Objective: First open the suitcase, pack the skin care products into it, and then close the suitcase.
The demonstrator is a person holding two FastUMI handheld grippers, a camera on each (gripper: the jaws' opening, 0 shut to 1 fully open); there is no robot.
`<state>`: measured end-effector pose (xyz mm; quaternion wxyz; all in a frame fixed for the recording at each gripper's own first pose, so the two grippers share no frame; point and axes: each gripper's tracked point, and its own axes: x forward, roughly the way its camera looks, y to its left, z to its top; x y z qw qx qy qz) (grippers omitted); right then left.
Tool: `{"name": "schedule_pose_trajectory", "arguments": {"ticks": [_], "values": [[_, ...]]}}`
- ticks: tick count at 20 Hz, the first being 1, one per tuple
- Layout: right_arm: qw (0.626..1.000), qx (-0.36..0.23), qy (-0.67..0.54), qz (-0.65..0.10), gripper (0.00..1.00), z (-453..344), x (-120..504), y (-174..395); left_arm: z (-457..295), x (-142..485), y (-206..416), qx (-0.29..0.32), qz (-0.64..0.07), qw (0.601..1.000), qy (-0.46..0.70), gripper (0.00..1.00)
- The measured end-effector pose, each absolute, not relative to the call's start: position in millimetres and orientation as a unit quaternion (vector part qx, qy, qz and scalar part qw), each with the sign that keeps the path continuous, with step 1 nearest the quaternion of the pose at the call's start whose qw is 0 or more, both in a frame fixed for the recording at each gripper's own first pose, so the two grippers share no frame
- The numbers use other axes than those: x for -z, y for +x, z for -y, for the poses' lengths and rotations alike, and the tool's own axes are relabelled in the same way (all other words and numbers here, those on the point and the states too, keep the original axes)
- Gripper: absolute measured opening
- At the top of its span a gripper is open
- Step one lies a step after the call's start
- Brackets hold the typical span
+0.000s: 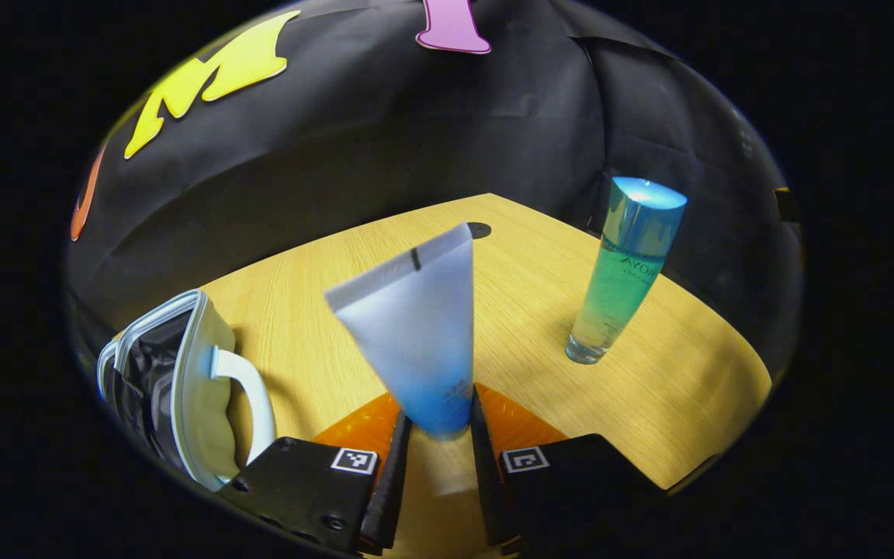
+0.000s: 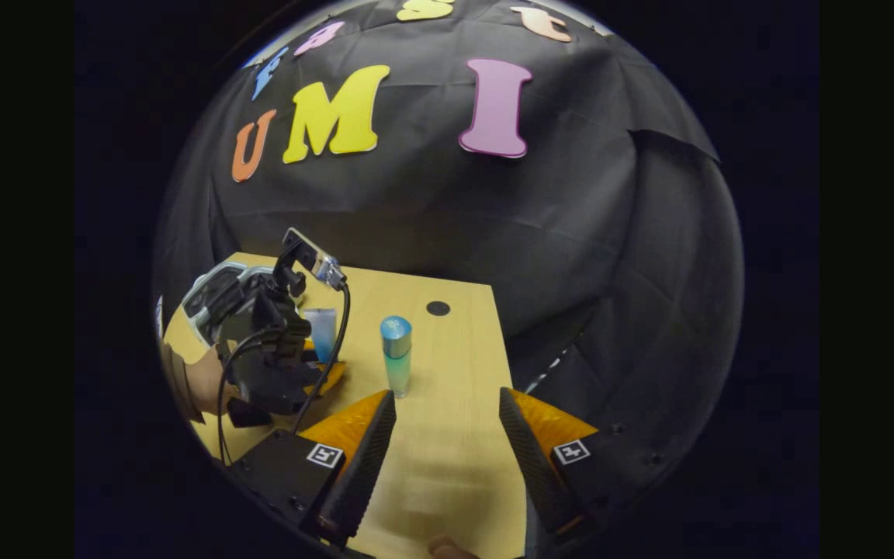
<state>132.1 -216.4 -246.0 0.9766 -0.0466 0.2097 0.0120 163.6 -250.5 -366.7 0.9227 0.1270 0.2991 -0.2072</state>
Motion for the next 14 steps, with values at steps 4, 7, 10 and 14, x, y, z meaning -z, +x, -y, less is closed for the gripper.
{"name": "schedule_pose_trajectory", "arguments": {"ticks": [4, 7, 10, 14], "values": [[0.977, -0.044, -0.032, -0.207, 0.79, 186, 261, 169, 235, 324, 145, 0.209, -0.275, 0.932, 0.108, 0.43], [0.971, -0.057, -0.039, -0.230, 0.80, 165, 289, 195, 225, 305, 136, 0.211, -0.264, 0.935, 0.104, 0.42], [0.965, -0.044, -0.038, -0.257, 0.81, 163, 319, 216, 220, 317, 128, 0.208, -0.283, 0.933, 0.077, 0.41], [0.963, -0.039, -0.027, -0.266, 0.81, 159, 339, 231, 211, 311, 124, 0.203, -0.286, 0.934, 0.066, 0.41]]}}
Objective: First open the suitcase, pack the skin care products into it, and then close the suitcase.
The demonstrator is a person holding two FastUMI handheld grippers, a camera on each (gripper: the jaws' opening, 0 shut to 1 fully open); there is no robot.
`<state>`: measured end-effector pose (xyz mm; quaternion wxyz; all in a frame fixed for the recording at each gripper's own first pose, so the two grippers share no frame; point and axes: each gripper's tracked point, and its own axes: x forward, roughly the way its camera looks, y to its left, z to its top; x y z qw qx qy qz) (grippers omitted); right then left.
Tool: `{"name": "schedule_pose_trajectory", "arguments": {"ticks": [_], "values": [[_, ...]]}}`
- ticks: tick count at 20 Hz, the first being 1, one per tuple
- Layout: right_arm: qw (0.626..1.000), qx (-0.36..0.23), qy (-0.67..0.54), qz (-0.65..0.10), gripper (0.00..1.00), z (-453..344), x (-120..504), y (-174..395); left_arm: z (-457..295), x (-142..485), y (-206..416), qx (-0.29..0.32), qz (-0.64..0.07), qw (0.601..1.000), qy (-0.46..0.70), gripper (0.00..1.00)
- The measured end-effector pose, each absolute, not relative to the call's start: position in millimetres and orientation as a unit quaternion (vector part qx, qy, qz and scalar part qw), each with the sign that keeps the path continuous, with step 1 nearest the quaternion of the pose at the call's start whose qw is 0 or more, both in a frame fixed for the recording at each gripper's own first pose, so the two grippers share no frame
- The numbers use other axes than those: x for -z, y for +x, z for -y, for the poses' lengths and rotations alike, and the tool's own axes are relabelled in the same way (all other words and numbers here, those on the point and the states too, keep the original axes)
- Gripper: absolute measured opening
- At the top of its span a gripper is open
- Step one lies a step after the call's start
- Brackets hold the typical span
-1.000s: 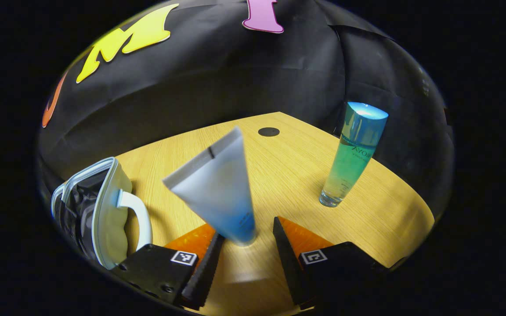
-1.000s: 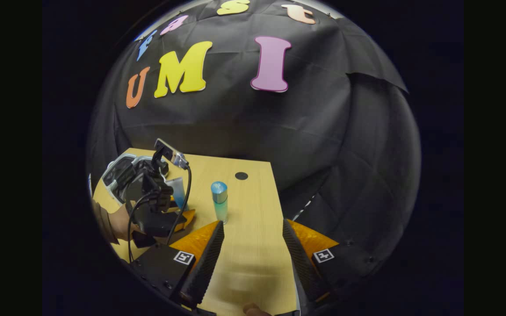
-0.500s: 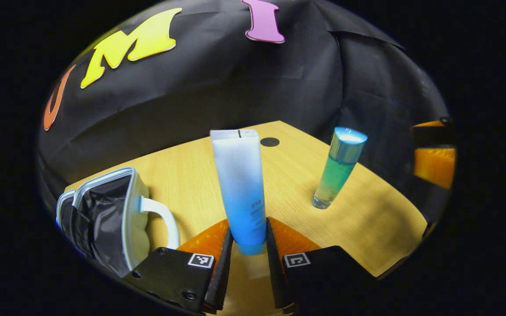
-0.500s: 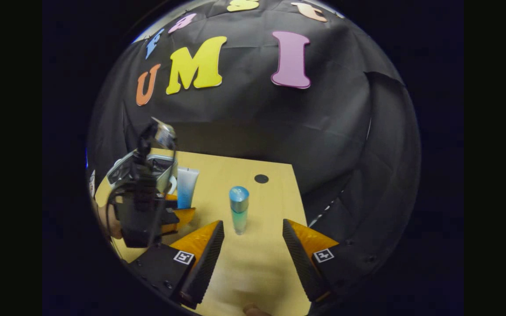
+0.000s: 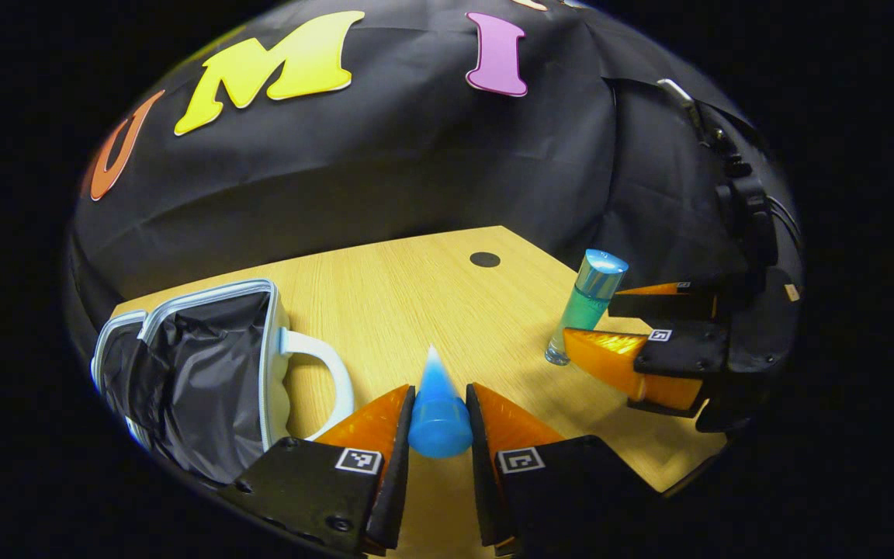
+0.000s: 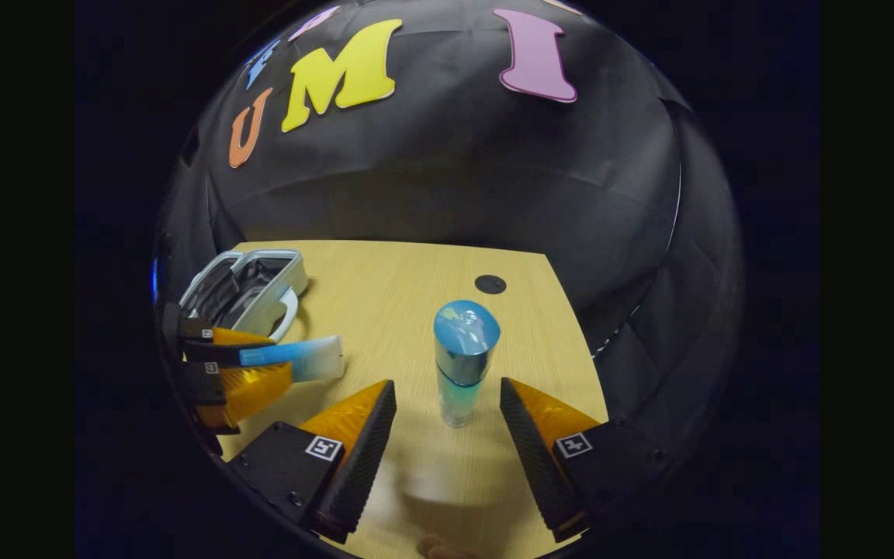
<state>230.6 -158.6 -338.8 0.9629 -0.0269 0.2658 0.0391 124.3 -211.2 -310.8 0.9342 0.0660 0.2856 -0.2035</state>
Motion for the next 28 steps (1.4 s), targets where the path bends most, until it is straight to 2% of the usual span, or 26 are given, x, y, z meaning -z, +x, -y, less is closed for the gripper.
{"name": "schedule_pose_trajectory", "arguments": {"ticks": [3, 7, 13, 14, 19, 22, 28], "values": [[0.963, -0.038, -0.023, -0.266, 0.80, 154, 343, 242, 205, 305, 122, 0.203, -0.282, 0.935, 0.068, 0.40], [0.965, -0.021, -0.023, -0.260, 0.38, 166, 343, 246, 201, 292, 118, 0.205, -0.273, 0.937, 0.068, 0.40], [0.962, -0.026, -0.037, -0.270, 0.33, 153, 329, 221, 177, 250, 123, 0.198, -0.247, 0.947, 0.051, 0.40], [0.962, -0.027, -0.037, -0.270, 0.36, 148, 324, 214, 168, 241, 122, 0.194, -0.240, 0.950, 0.050, 0.40], [0.968, -0.039, -0.039, -0.245, 0.36, 104, 278, 181, 103, 205, 125, 0.166, -0.214, 0.961, 0.050, 0.40], [0.970, -0.047, -0.032, -0.235, 0.36, 67, 253, 163, 49, 211, 126, 0.135, -0.224, 0.964, 0.043, 0.39], [0.971, -0.055, -0.027, -0.231, 0.35, -3, 228, 139, -39, 274, 133, 0.078, -0.290, 0.954, 0.030, 0.40]]}}
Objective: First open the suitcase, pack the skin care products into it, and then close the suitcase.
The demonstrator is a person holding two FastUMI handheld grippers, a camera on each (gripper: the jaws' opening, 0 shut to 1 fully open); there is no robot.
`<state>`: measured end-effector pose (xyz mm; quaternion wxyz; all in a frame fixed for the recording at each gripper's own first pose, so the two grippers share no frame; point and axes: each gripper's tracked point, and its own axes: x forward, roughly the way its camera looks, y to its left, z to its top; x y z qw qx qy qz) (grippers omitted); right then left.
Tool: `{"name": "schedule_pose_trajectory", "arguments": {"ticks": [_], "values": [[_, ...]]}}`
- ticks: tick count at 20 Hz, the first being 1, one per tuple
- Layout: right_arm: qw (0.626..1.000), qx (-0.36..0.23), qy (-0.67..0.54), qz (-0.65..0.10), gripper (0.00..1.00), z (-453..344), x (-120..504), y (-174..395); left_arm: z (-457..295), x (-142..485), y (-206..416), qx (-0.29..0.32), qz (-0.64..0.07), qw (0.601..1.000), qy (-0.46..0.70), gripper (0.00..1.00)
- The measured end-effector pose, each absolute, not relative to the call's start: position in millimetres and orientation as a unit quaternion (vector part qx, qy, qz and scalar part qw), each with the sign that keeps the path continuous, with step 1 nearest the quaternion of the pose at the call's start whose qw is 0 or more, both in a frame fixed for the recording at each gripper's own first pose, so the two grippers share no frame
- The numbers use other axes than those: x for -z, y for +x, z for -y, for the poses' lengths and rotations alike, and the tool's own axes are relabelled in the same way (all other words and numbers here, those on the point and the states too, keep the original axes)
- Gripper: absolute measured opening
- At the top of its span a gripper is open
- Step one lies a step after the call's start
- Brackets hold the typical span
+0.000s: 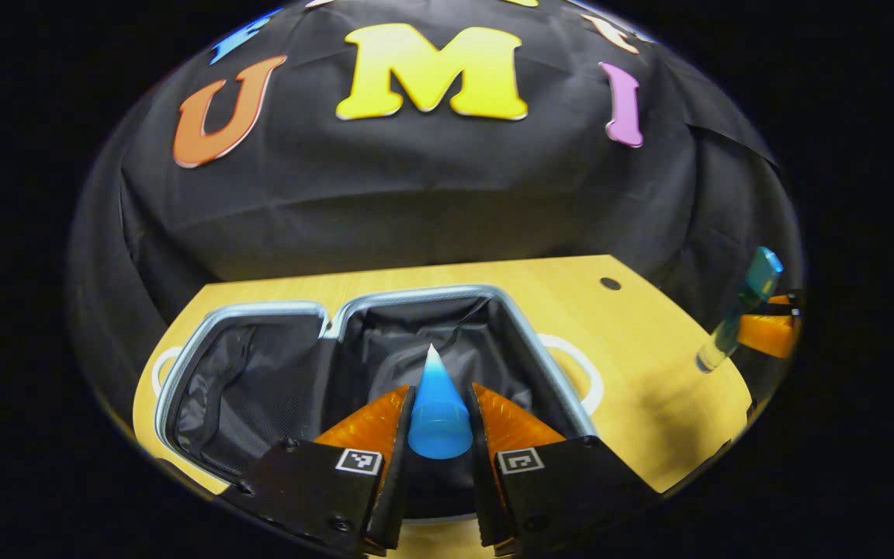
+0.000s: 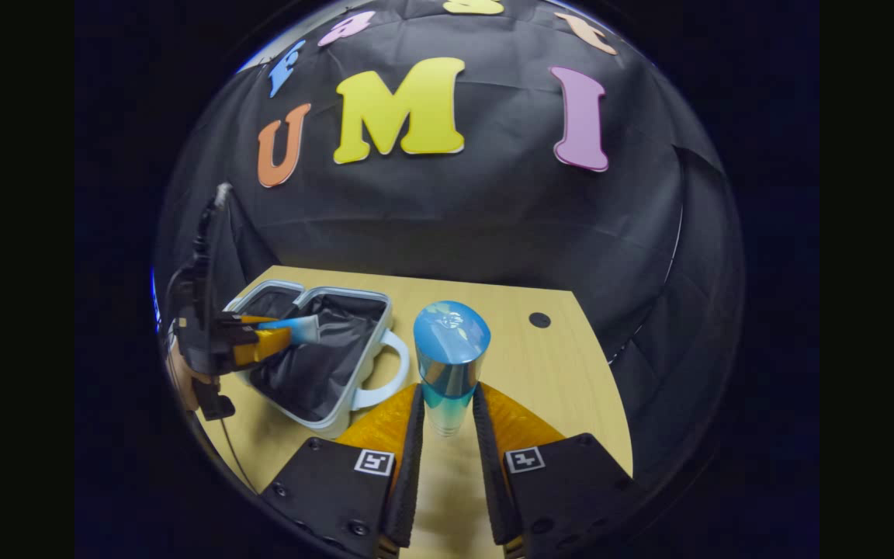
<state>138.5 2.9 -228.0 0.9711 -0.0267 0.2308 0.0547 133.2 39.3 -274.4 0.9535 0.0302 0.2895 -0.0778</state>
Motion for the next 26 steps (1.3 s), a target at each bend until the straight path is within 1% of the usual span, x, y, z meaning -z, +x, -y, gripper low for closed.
{"name": "schedule_pose_trajectory", "arguments": {"ticks": [2, 8, 9, 10, 13, 17, 19, 20, 21, 22, 23, 24, 25, 26], "values": [[0.970, -0.059, -0.032, -0.234, 0.35, -22, 227, 133, -54, 299, 135, 0.070, -0.315, 0.946, 0.031, 0.40], [0.964, -0.075, -0.036, -0.253, 0.35, -64, 239, 125, -58, 315, 129, 0.074, -0.338, 0.938, 0.035, 0.40], [0.963, -0.077, -0.036, -0.255, 0.35, -69, 240, 125, -57, 321, 125, 0.070, -0.350, 0.934, 0.027, 0.47], [0.963, -0.080, -0.037, -0.256, 0.35, -72, 240, 126, -57, 327, 120, 0.064, -0.362, 0.930, 0.018, 0.40], [0.962, -0.086, -0.041, -0.256, 0.35, -80, 241, 130, -58, 346, 109, 0.055, -0.400, 0.915, -0.003, 0.42], [0.958, -0.090, -0.039, -0.269, 0.35, -86, 247, 140, -52, 343, 109, 0.066, -0.402, 0.913, -0.009, 0.44], [0.955, -0.095, -0.023, -0.279, 0.35, -96, 248, 147, -45, 341, 108, 0.075, -0.401, 0.913, -0.015, 0.54], [0.954, -0.101, -0.013, -0.282, 0.35, -103, 246, 151, -44, 338, 106, 0.076, -0.398, 0.914, -0.017, 0.63], [0.953, -0.107, -0.005, -0.285, 0.36, -110, 242, 156, -42, 331, 106, 0.080, -0.390, 0.917, -0.020, 0.66], [0.952, -0.114, 0.000, -0.284, 0.35, -119, 237, 162, -39, 319, 104, 0.086, -0.376, 0.922, -0.024, 0.81], [0.951, -0.124, 0.004, -0.282, 0.35, -129, 232, 168, -39, 305, 104, 0.090, -0.357, 0.929, -0.027, 0.76], [0.949, -0.133, 0.007, -0.285, 0.35, -139, 232, 173, -42, 292, 102, 0.093, -0.339, 0.936, -0.028, 0.81], [0.946, -0.141, 0.006, -0.293, 0.35, -150, 234, 180, -47, 278, 99, 0.094, -0.321, 0.942, -0.027, 0.82], [0.940, -0.148, 0.005, -0.307, 0.35, -161, 242, 184, -53, 266, 97, 0.094, -0.304, 0.948, -0.024, 0.87]]}}
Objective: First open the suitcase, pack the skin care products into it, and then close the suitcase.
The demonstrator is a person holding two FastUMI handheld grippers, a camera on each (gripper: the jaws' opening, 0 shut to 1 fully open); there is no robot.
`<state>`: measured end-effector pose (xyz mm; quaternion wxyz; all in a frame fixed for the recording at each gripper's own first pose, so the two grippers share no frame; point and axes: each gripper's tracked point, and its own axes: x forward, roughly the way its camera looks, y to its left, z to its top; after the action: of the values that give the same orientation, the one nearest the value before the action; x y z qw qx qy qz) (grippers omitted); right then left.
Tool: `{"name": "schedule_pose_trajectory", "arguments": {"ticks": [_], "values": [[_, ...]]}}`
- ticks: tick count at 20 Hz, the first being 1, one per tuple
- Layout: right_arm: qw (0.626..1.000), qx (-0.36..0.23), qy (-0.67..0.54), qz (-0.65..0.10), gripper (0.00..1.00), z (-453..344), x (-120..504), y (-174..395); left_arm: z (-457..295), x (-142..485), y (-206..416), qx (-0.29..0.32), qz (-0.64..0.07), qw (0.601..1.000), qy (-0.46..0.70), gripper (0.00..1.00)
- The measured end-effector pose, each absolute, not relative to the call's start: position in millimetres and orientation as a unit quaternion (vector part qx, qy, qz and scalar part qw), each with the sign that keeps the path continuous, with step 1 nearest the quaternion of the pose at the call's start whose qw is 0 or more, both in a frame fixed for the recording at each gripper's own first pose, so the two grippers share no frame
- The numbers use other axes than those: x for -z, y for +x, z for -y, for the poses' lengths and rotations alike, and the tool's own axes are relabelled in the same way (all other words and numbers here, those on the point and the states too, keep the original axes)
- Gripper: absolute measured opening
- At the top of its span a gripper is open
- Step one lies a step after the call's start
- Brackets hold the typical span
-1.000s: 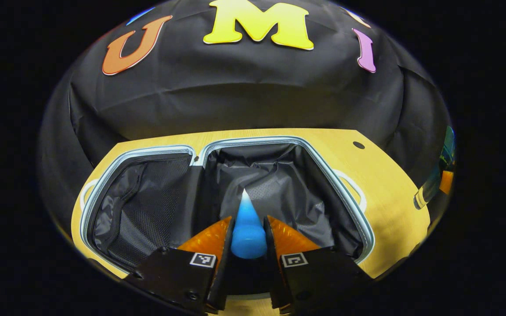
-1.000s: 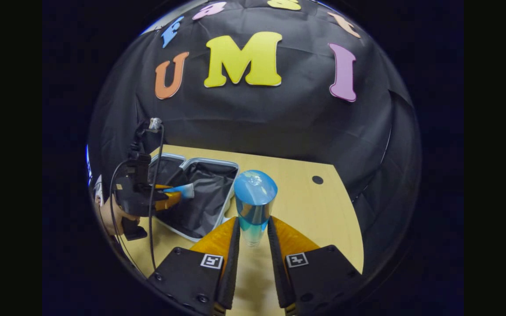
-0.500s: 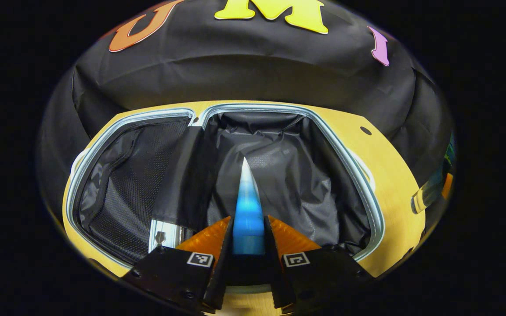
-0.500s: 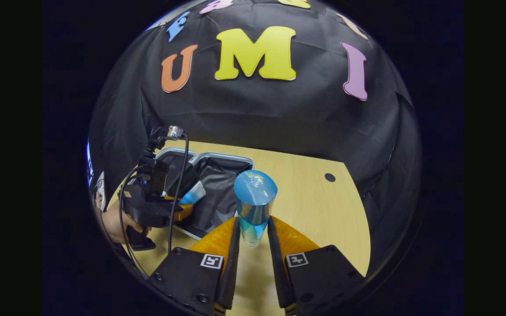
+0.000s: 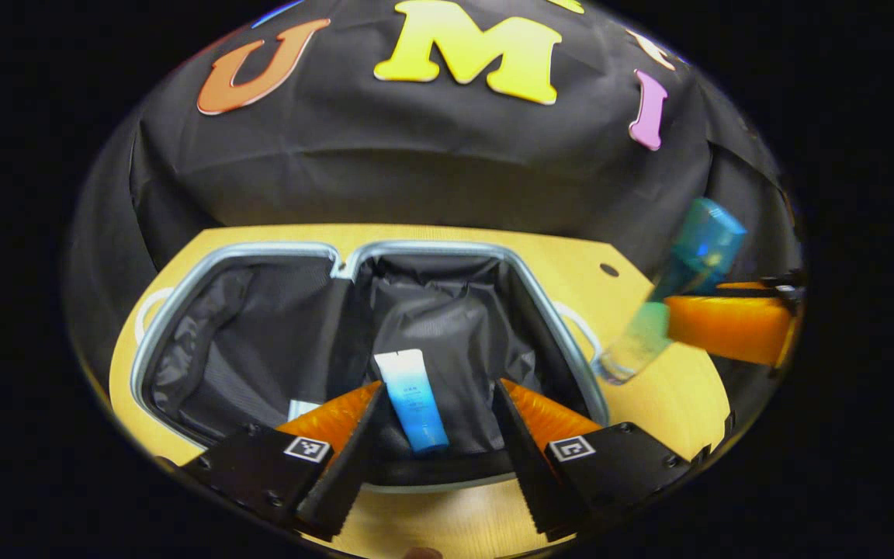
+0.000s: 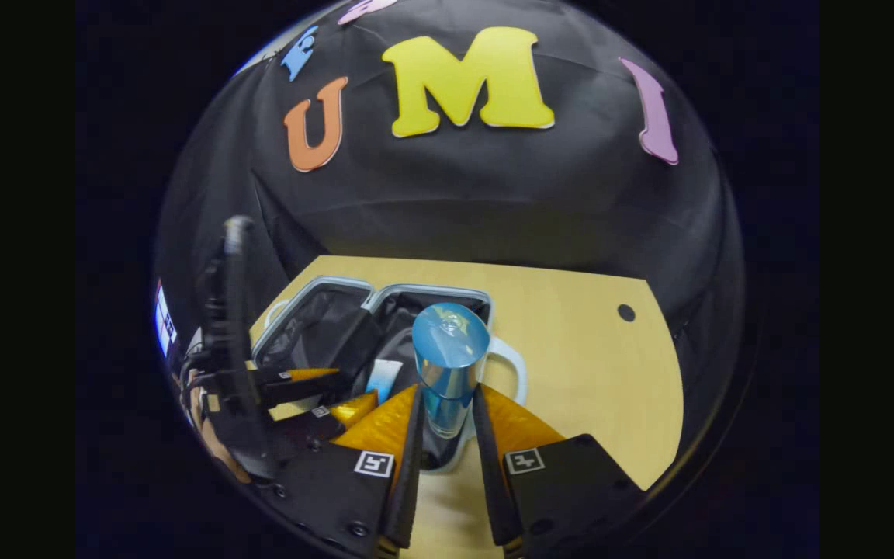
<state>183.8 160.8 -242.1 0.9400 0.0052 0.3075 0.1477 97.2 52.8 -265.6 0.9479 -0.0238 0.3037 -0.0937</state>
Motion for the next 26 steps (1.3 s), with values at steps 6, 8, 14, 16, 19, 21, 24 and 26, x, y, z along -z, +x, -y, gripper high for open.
{"name": "schedule_pose_trajectory", "arguments": {"ticks": [6, 8, 14, 16, 19, 21, 24, 26], "values": [[0.894, -0.149, 0.042, -0.420, 0.35, -207, 310, 182, -117, 217, 72, 0.066, -0.241, 0.968, 0.004, 0.99], [0.882, -0.138, 0.056, -0.447, 0.36, -216, 326, 179, -144, 209, 64, 0.052, -0.229, 0.972, 0.012, 0.99], [0.886, -0.107, 0.052, -0.448, 0.35, -230, 333, 208, -220, 188, 52, -0.001, -0.193, 0.981, -0.014, 0.99], [0.883, -0.093, 0.054, -0.456, 0.35, -233, 343, 221, -245, 188, 51, -0.025, -0.189, 0.981, -0.021, 0.99], [0.880, -0.070, 0.068, -0.464, 0.28, -235, 355, 235, -282, 185, 48, -0.047, -0.182, 0.982, -0.026, 0.98], [0.883, -0.062, 0.069, -0.459, 0.15, -238, 355, 242, -307, 187, 52, -0.061, -0.180, 0.981, -0.032, 0.98], [0.887, -0.055, 0.031, -0.458, 0.16, -236, 360, 247, -338, 189, 56, -0.080, -0.177, 0.980, -0.046, 0.98], [0.887, -0.051, 0.032, -0.459, 0.15, -236, 359, 247, -362, 197, 66, -0.091, -0.178, 0.978, -0.063, 0.98]]}}
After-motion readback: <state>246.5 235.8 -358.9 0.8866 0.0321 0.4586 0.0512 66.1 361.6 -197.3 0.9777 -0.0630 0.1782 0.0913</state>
